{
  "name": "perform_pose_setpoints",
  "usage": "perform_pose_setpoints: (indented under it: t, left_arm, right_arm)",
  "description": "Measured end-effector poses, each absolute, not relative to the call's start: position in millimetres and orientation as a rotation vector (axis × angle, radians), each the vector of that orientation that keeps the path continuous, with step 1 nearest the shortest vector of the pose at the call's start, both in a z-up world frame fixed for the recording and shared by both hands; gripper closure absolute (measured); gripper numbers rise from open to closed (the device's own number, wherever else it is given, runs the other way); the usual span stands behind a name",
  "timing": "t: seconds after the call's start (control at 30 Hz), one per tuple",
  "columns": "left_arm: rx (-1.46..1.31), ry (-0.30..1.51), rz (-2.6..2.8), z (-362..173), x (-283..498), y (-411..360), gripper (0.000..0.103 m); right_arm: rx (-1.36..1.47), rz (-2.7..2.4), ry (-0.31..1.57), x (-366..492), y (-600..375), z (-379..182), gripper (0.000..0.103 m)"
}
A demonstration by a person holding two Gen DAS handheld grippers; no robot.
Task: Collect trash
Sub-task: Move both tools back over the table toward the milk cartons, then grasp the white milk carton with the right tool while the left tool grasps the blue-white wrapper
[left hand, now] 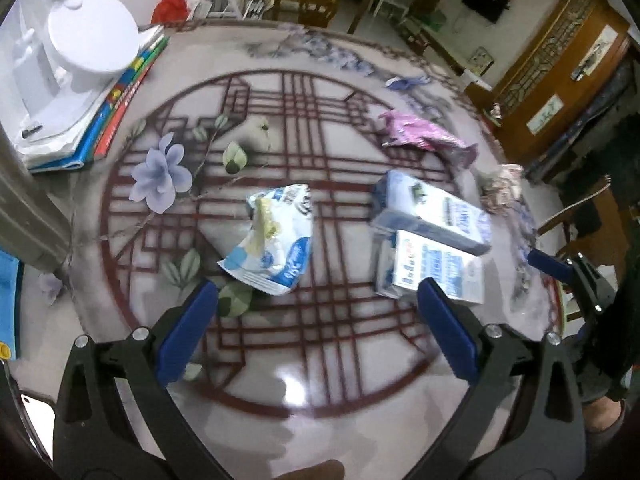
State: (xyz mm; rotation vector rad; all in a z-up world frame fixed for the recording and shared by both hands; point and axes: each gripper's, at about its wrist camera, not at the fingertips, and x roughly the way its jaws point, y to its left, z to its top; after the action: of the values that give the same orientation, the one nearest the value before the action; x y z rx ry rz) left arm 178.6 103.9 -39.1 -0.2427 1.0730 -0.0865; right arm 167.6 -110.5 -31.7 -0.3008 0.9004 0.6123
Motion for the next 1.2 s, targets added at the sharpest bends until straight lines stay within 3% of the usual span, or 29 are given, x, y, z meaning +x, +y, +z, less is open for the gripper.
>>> perform_pose_setpoints:
  t: [0.63, 0.9, 1.07, 1.13, 1.2]
  left_arm:
    - [-0.141, 1.113, 0.006, -80.3, 227.5, 103.4, 0.006]
    - [-0.210, 1.154, 0.013, -97.2, 230.1, 118.0, 0.006]
    - [-0.114, 1.169, 0.033, -101.8, 226.9, 108.2, 0.024]
    - [-0.065, 1.168, 0.037, -100.3, 225.5, 103.5, 0.044]
    - [-0.035, 1.169, 0.040, -99.4, 224.1, 100.8, 0.052]
  right_arm:
    - [-0.372, 0.734, 0.986, 203.4, -83.7, -79.8, 0.022]
    - [-0.387, 0.752, 1.014, 202.4, -76.7, -89.2, 0.042]
    - [-0.349, 0.729, 1.032, 199.8, -82.8, -88.6, 0.049]
    - [-0.328, 0.719, 1.038, 196.1, -88.0, -88.3, 0.050]
    - [-0.306, 0.706, 1.043, 192.3, -93.4, -87.8, 0.050]
